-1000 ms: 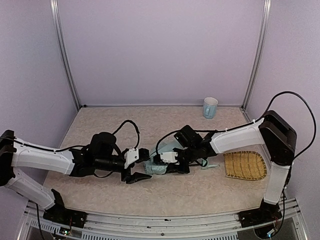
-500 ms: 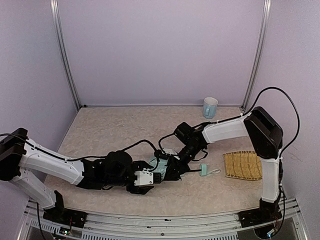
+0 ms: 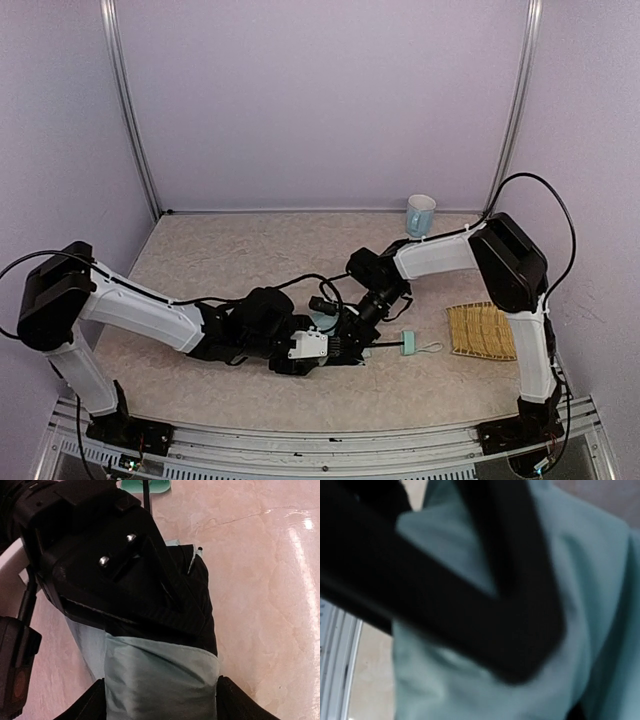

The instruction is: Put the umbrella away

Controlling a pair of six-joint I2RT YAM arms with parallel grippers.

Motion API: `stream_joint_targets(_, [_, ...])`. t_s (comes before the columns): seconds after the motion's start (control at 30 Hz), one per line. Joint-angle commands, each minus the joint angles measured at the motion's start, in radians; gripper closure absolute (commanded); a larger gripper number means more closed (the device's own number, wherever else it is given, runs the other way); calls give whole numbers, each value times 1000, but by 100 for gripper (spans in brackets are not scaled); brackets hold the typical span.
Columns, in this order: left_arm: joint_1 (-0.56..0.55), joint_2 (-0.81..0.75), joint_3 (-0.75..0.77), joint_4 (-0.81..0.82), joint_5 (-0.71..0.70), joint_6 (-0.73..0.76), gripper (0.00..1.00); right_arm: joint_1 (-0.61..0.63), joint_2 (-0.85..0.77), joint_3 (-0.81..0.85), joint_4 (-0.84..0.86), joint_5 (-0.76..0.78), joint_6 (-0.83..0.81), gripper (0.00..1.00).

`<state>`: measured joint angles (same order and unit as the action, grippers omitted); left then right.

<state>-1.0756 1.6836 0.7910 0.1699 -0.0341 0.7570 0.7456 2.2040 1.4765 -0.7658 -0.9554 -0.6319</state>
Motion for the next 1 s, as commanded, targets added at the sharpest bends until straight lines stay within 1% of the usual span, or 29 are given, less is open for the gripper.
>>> stream_joint_targets(0.0, [32, 87, 39, -86, 66, -37, 32, -12, 65, -3, -67, 78, 30, 94])
stream_joint_targets(0.1, [51, 130, 79, -119, 106, -49, 35, -14, 67, 5, -45, 75, 39, 88])
stream_joint_targets(0.17, [54, 155, 107, -157, 141, -51, 41, -19, 54, -5, 0, 79, 63, 77])
stream_joint_targets(0.27, [65, 197, 159, -281, 226, -54, 55, -38, -3, -50, 118, 74, 121, 60])
stream_joint_targets(0.3, [77, 220, 186, -322, 261, -60, 59, -47, -31, -73, 163, 76, 151, 56])
stream_joint_targets(0.37, [96, 254, 222, -408, 299, -72, 63, -58, -95, -130, 268, 88, 193, 42])
stream_joint_targets(0.4, [103, 268, 237, -441, 312, -78, 66, -62, -131, -161, 327, 99, 213, 37])
stream_joint_targets(0.47, [110, 292, 275, -514, 336, -76, 68, -67, -206, -235, 432, 128, 239, 26])
stream_joint_targets(0.57, [123, 315, 309, -563, 366, -76, 69, -69, -293, -312, 511, 165, 247, 22])
stream_joint_targets(0.77, [155, 353, 372, -656, 437, -74, 73, -71, -534, -543, 704, 291, 239, 21])
stream_joint_targets(0.87, [170, 385, 415, -706, 464, -86, 74, -65, -656, -663, 827, 372, 240, 20])
stream_joint_targets(0.97, [184, 439, 464, -780, 485, -105, 74, -7, -749, -790, 962, 510, 192, 20])
